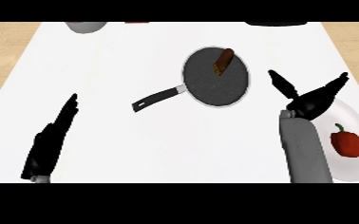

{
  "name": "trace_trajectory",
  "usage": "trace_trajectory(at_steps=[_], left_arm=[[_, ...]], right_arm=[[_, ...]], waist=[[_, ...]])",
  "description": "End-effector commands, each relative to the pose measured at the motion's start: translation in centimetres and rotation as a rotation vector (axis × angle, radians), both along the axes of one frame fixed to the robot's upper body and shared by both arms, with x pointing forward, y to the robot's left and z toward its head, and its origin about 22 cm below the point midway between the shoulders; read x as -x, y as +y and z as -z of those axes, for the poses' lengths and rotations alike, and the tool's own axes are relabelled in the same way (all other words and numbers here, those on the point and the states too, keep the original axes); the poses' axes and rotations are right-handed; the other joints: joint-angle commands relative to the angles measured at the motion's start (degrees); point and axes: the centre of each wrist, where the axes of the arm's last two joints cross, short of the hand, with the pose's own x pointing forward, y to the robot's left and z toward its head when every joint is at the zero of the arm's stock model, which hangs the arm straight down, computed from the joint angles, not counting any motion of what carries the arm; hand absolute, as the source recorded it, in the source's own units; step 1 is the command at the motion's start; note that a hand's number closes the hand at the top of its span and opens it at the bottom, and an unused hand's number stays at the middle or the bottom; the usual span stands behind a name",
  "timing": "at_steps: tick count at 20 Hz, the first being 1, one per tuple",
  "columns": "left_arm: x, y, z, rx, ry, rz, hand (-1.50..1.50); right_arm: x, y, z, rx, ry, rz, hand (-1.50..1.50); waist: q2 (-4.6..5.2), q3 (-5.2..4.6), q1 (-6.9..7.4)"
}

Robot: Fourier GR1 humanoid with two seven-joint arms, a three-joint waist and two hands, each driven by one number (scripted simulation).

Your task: Pick the sweet potato from the plate and place it in the pan

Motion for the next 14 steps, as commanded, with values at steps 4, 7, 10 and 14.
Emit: trace_trajectory(at_steps=[4, 7, 10, 14], left_arm=[[-0.6, -1.0, -0.6, -0.002, -0.002, -0.019, 0.00], [-0.4, -0.9, -0.1, -0.011, 0.009, -0.003, 0.00], [-0.7, -1.0, -0.2, -0.015, -0.018, -0.005, 0.00], [0.0, 0.0, 0.7, 0.006, -0.005, -0.008, 0.00]], right_arm=[[9.7, -1.7, 1.0, 0.024, 0.000, 0.020, -1.50], [13.4, -0.7, 0.0, 0.028, -0.023, 0.004, -1.50], [17.8, -2.8, -1.4, 0.052, 0.020, 0.005, -1.50], [21.0, -3.0, -2.9, 0.048, 0.001, -0.004, -1.50]], waist=[[0.10, -0.05, -0.56], [0.25, -0.04, -0.21], [0.32, -0.04, -0.43], [0.44, 0.01, 0.26]])
